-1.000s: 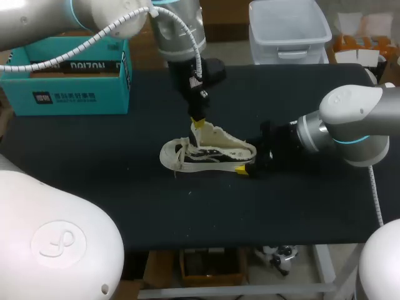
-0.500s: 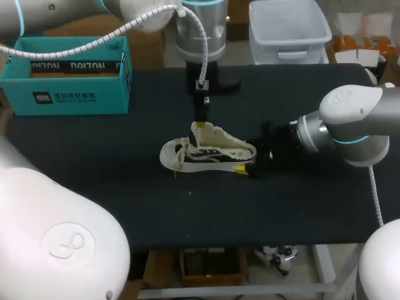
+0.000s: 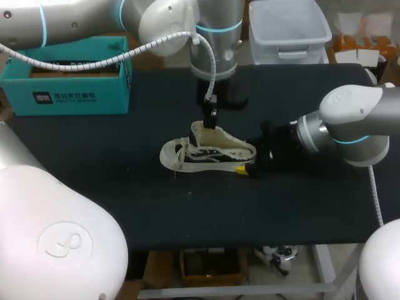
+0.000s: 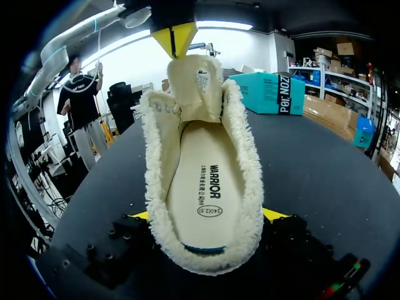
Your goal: Open the shoe tongue, take the insole out of the shoe, put the insole back into the shoe, and pack the shoe into the shoebox
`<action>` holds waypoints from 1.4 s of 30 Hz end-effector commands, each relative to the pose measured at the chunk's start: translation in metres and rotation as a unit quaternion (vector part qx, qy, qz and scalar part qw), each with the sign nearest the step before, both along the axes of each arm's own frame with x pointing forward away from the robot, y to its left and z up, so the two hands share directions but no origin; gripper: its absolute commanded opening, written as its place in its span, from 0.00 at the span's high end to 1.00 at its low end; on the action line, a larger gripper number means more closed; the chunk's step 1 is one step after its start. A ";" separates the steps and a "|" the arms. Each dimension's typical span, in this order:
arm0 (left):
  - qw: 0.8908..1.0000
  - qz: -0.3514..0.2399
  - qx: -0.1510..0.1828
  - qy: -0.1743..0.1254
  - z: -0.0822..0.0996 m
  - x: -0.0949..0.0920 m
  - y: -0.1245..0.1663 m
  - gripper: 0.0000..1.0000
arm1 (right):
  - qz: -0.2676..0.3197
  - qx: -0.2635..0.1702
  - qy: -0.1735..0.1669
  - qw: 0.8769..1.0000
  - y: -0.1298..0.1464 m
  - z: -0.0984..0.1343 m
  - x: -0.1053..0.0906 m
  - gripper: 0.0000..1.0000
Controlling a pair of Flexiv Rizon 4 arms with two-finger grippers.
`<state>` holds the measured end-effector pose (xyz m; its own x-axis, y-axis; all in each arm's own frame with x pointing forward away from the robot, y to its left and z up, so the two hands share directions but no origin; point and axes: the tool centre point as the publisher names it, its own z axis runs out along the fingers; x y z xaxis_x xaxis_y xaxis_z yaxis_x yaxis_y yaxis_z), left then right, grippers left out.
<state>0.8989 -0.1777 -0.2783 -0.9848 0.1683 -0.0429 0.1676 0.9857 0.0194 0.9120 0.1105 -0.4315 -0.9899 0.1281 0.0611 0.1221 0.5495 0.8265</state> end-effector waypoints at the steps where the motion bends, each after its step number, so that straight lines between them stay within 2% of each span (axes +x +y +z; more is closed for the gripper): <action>1: 1.000 -0.010 -0.020 -0.011 -0.014 -0.004 0.004 1.00 | 0.001 0.002 0.001 1.000 -0.003 -0.003 0.000 1.00; 3: 1.000 -0.013 -0.019 -0.021 -0.023 -0.004 0.002 1.00 | 0.001 0.002 0.001 1.000 -0.003 -0.003 0.000 1.00; 9: 0.999 -0.026 -0.017 -0.024 -0.043 0.002 -0.008 1.00 | 0.001 0.002 0.001 1.000 -0.003 -0.003 0.000 1.00; 22: 0.999 -0.034 -0.028 -0.004 -0.072 0.026 -0.007 1.00 | 0.001 0.002 0.001 1.000 -0.003 -0.003 0.000 1.00; 35: 0.998 -0.053 -0.034 0.007 -0.087 0.004 0.006 1.00 | 0.001 0.002 0.001 1.000 -0.003 -0.003 0.000 1.00; 42: 0.998 -0.053 -0.029 0.017 -0.096 0.000 0.005 1.00 | 0.001 0.002 0.001 1.000 -0.003 -0.003 0.000 1.00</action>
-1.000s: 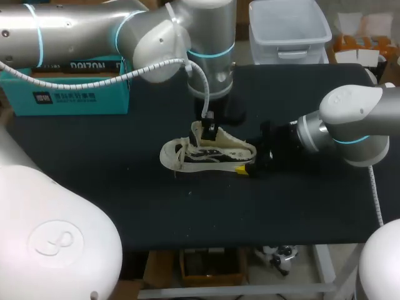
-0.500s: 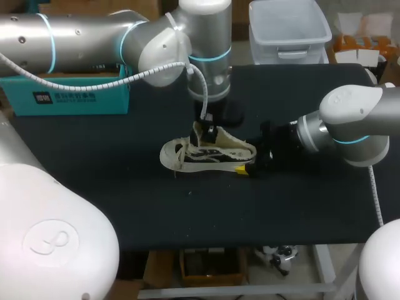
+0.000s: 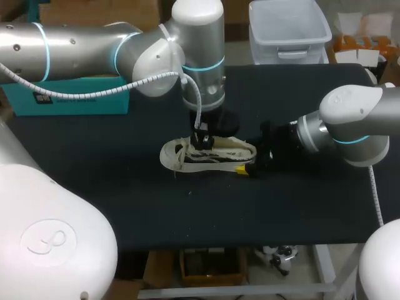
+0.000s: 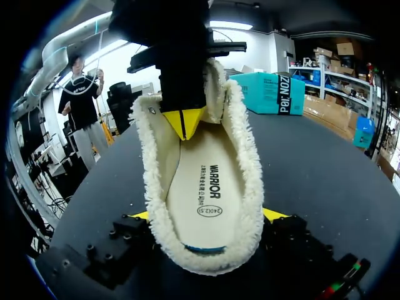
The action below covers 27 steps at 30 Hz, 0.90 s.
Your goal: Open the shoe tongue, take the insole out of the shoe, put the insole back into the shoe, and pack the shoe into the shoebox
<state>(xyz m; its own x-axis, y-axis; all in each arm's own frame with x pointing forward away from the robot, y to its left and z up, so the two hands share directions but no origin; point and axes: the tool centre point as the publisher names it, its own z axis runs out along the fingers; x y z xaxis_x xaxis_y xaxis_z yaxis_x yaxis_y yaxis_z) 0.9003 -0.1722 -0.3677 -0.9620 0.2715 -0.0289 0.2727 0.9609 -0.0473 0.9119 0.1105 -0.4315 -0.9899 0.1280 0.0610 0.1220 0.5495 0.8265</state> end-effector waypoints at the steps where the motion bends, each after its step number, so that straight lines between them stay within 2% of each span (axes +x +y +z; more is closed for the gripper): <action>1: 1.000 0.002 0.003 0.004 -0.008 -0.003 -0.001 1.00 | 0.001 0.002 0.001 1.000 -0.003 -0.003 0.000 1.00; 9: 0.999 0.026 0.007 0.019 -0.016 -0.004 -0.001 1.00 | 0.001 0.002 0.001 1.000 -0.003 -0.003 0.000 1.00; 14: 0.998 0.055 0.021 0.007 -0.025 -0.004 -0.006 1.00 | 0.001 0.002 0.001 1.000 -0.003 -0.003 0.000 1.00; 16: 0.998 0.058 0.023 0.011 -0.029 -0.004 -0.006 1.00 | 0.001 0.002 0.001 1.000 -0.003 -0.003 0.000 1.00; 20: 0.998 0.058 0.016 0.024 -0.033 -0.006 -0.004 1.00 | 0.001 0.002 0.001 1.000 -0.003 -0.003 0.000 1.00; 27: 0.997 0.068 0.015 0.018 -0.036 -0.011 -0.002 1.00 | 0.001 0.002 0.001 1.000 -0.003 -0.003 0.000 1.00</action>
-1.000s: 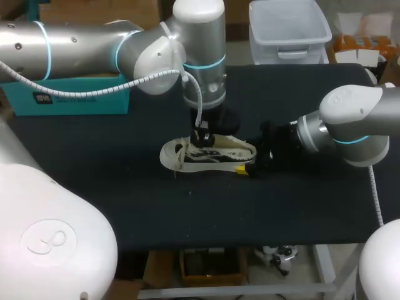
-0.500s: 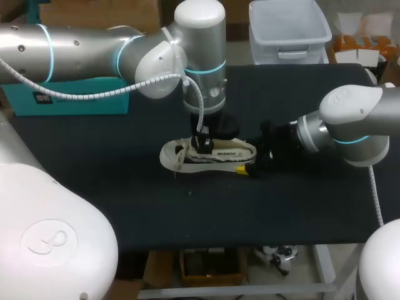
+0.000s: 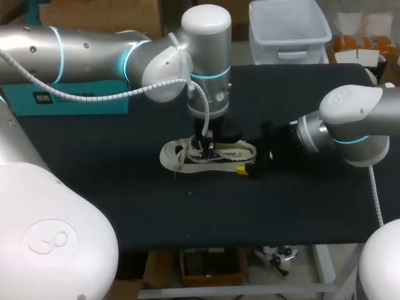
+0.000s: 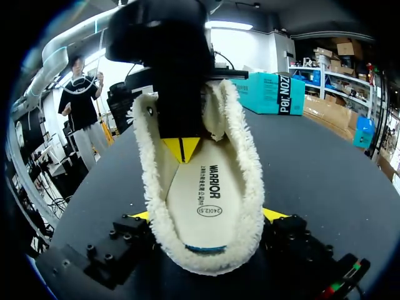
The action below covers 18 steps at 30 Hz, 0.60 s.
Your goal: Open the shoe tongue, take the insole out of the shoe, put the insole back into the shoe, and pack the shoe into the shoebox
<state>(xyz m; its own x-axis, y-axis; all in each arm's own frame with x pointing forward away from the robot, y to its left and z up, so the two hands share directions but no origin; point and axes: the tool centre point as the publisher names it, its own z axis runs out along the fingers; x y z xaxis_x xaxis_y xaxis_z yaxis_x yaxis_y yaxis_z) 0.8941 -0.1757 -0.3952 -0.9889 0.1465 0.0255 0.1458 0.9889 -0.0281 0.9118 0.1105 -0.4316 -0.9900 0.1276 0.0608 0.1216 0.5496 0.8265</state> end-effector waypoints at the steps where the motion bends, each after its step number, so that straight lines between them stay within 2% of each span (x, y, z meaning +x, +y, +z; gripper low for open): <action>1: 1.000 0.006 0.001 -0.006 -0.011 -0.005 0.002 1.00 | 0.000 0.002 0.001 1.000 -0.003 -0.003 0.000 1.00; 7: 1.000 0.008 0.007 -0.009 -0.018 -0.010 0.002 0.99 | 0.000 0.002 0.001 1.000 -0.003 -0.003 0.000 1.00; 13: 1.000 0.007 0.002 -0.013 -0.016 -0.012 0.005 0.81 | 0.000 0.002 0.001 1.000 -0.003 -0.003 0.000 1.00; 18: 1.000 0.007 0.000 -0.016 -0.015 -0.013 0.006 0.77 | 0.000 0.002 0.001 1.000 -0.003 -0.003 0.000 1.00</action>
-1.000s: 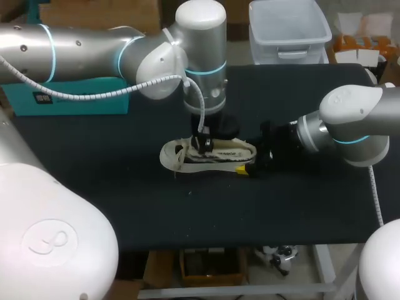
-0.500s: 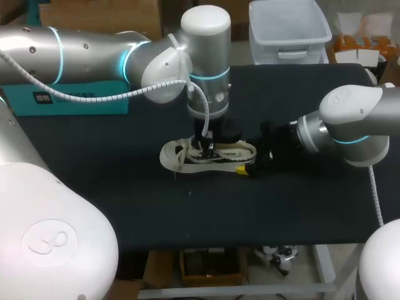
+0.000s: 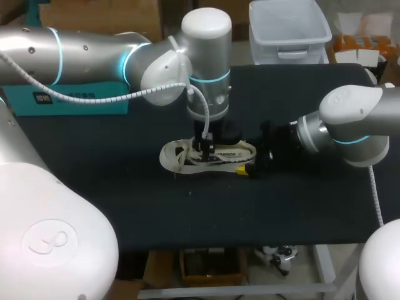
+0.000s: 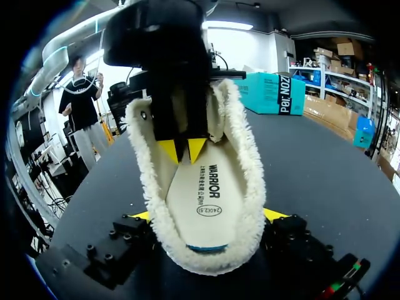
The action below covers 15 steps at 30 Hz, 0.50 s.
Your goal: Open the shoe tongue, take the insole out of the shoe, put the insole back into the shoe, and pack the shoe into the shoebox
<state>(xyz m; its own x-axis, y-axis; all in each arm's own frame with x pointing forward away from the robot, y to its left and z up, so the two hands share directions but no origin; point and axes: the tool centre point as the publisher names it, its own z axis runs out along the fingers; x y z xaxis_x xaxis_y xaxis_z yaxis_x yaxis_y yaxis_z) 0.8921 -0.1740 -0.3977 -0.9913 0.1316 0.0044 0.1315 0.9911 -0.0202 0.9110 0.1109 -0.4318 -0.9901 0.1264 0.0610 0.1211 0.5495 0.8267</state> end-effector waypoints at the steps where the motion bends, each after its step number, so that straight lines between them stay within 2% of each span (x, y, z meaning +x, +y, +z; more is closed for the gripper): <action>1: 1.000 -0.001 -0.001 -0.007 -0.015 -0.012 0.003 0.76 | 0.000 0.001 0.001 1.000 -0.004 -0.003 0.001 1.00; 9: 0.999 0.008 0.019 -0.036 -0.036 -0.014 -0.001 0.74 | 0.000 0.001 0.001 1.000 -0.004 -0.003 0.001 1.00; 15: 0.998 0.015 0.027 -0.061 -0.057 -0.003 -0.004 0.73 | 0.000 0.001 0.001 1.000 -0.004 -0.003 0.001 1.00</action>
